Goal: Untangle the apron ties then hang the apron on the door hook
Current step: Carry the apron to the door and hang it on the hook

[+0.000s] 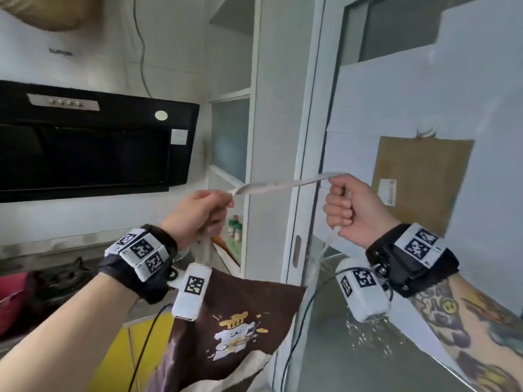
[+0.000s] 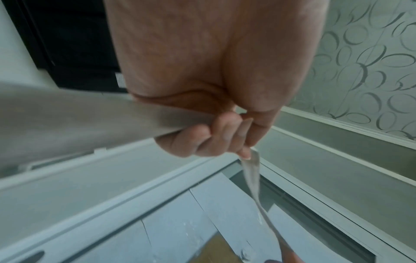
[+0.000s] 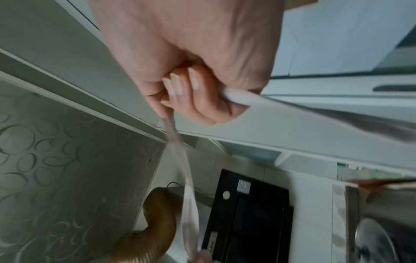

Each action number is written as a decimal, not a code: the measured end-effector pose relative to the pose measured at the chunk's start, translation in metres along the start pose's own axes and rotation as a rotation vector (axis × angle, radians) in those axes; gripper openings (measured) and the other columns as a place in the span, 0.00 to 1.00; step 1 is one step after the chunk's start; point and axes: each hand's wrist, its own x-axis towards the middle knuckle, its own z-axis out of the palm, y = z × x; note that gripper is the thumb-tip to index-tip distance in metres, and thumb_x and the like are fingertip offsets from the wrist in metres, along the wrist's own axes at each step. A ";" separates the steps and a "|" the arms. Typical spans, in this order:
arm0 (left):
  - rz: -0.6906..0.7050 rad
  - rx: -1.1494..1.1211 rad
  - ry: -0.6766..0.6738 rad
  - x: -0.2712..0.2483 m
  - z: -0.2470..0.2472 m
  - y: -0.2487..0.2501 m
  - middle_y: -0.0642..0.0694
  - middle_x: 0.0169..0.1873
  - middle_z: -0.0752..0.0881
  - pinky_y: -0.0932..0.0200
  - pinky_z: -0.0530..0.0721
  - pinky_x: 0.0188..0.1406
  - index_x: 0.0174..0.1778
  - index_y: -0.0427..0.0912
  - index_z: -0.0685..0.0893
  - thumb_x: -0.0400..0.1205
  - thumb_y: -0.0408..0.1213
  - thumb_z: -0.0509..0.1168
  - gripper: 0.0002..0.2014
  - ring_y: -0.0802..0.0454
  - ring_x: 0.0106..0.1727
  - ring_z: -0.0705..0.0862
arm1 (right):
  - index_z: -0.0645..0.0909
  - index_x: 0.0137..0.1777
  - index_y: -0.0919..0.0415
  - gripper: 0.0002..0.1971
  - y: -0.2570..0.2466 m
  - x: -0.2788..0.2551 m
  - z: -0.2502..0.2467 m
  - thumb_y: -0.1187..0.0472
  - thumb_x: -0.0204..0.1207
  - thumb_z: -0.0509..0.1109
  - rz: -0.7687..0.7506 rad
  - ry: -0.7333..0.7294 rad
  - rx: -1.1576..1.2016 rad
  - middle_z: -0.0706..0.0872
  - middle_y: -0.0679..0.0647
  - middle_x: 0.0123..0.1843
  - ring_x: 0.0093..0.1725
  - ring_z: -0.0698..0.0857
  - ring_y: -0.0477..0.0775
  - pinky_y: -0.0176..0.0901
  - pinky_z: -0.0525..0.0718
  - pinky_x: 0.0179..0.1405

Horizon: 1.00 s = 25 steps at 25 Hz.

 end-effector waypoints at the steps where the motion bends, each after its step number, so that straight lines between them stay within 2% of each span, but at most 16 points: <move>1: 0.007 -0.032 -0.053 0.018 0.014 -0.002 0.51 0.19 0.64 0.57 0.55 0.21 0.34 0.43 0.78 0.83 0.41 0.60 0.12 0.52 0.18 0.62 | 0.67 0.23 0.53 0.19 -0.005 0.003 -0.012 0.58 0.76 0.63 -0.014 0.031 -0.028 0.61 0.45 0.13 0.12 0.58 0.43 0.34 0.53 0.08; 5: 0.054 -0.164 -0.170 0.088 0.084 -0.002 0.52 0.17 0.67 0.64 0.61 0.17 0.33 0.43 0.77 0.84 0.42 0.59 0.14 0.56 0.16 0.63 | 0.67 0.25 0.52 0.18 -0.027 0.016 -0.065 0.60 0.75 0.66 -0.064 0.091 -0.102 0.62 0.44 0.14 0.13 0.59 0.42 0.34 0.52 0.10; 9: 0.115 -0.166 -0.195 0.147 0.145 0.006 0.52 0.19 0.69 0.63 0.60 0.20 0.32 0.44 0.81 0.83 0.40 0.61 0.13 0.55 0.19 0.63 | 0.70 0.30 0.53 0.13 -0.058 0.023 -0.118 0.56 0.69 0.71 -0.140 0.066 -0.072 0.65 0.45 0.16 0.15 0.62 0.41 0.33 0.54 0.12; 12: 0.162 -0.154 -0.218 0.181 0.173 0.012 0.52 0.19 0.69 0.59 0.57 0.23 0.22 0.47 0.82 0.81 0.36 0.63 0.19 0.54 0.21 0.63 | 0.77 0.41 0.59 0.03 -0.079 0.024 -0.145 0.61 0.75 0.66 -0.224 0.109 -0.105 0.70 0.45 0.20 0.18 0.65 0.42 0.33 0.56 0.15; 13: 0.184 -0.143 -0.236 0.193 0.184 0.015 0.52 0.19 0.70 0.58 0.56 0.23 0.21 0.47 0.81 0.80 0.36 0.64 0.19 0.54 0.20 0.63 | 0.78 0.46 0.62 0.03 -0.087 0.025 -0.154 0.64 0.77 0.64 -0.282 0.140 -0.130 0.72 0.47 0.22 0.20 0.67 0.43 0.33 0.58 0.15; 15: 0.215 -0.111 -0.261 0.213 0.201 0.021 0.53 0.19 0.71 0.57 0.56 0.23 0.22 0.47 0.79 0.78 0.37 0.67 0.16 0.54 0.19 0.64 | 0.78 0.51 0.64 0.06 -0.104 0.032 -0.163 0.69 0.79 0.61 -0.402 0.226 -0.185 0.77 0.51 0.27 0.22 0.72 0.45 0.35 0.61 0.16; 17: 0.249 -0.062 -0.269 0.231 0.219 0.026 0.52 0.20 0.73 0.61 0.57 0.20 0.26 0.45 0.78 0.76 0.39 0.69 0.12 0.54 0.17 0.64 | 0.76 0.52 0.62 0.08 -0.120 0.040 -0.167 0.73 0.78 0.60 -0.492 0.310 -0.247 0.82 0.55 0.33 0.24 0.77 0.47 0.35 0.63 0.15; 20: 0.293 0.003 -0.243 0.252 0.244 0.036 0.49 0.26 0.84 0.66 0.59 0.16 0.40 0.44 0.82 0.77 0.36 0.68 0.02 0.52 0.16 0.66 | 0.83 0.49 0.62 0.13 -0.136 0.052 -0.167 0.76 0.77 0.60 -0.539 0.405 -0.457 0.87 0.56 0.47 0.30 0.86 0.48 0.34 0.66 0.15; 22: 0.313 -0.007 -0.229 0.268 0.257 0.041 0.45 0.33 0.89 0.65 0.62 0.16 0.46 0.44 0.79 0.78 0.33 0.67 0.05 0.51 0.17 0.70 | 0.87 0.50 0.63 0.16 -0.146 0.063 -0.167 0.77 0.75 0.58 -0.557 0.481 -0.569 0.87 0.57 0.54 0.34 0.89 0.51 0.33 0.68 0.15; 25: 0.397 -0.017 -0.214 0.290 0.275 0.049 0.37 0.37 0.89 0.64 0.67 0.18 0.37 0.45 0.76 0.76 0.26 0.62 0.09 0.50 0.19 0.74 | 0.84 0.58 0.68 0.17 -0.158 0.082 -0.167 0.78 0.75 0.58 -0.537 0.554 -0.653 0.85 0.61 0.56 0.39 0.90 0.57 0.37 0.73 0.18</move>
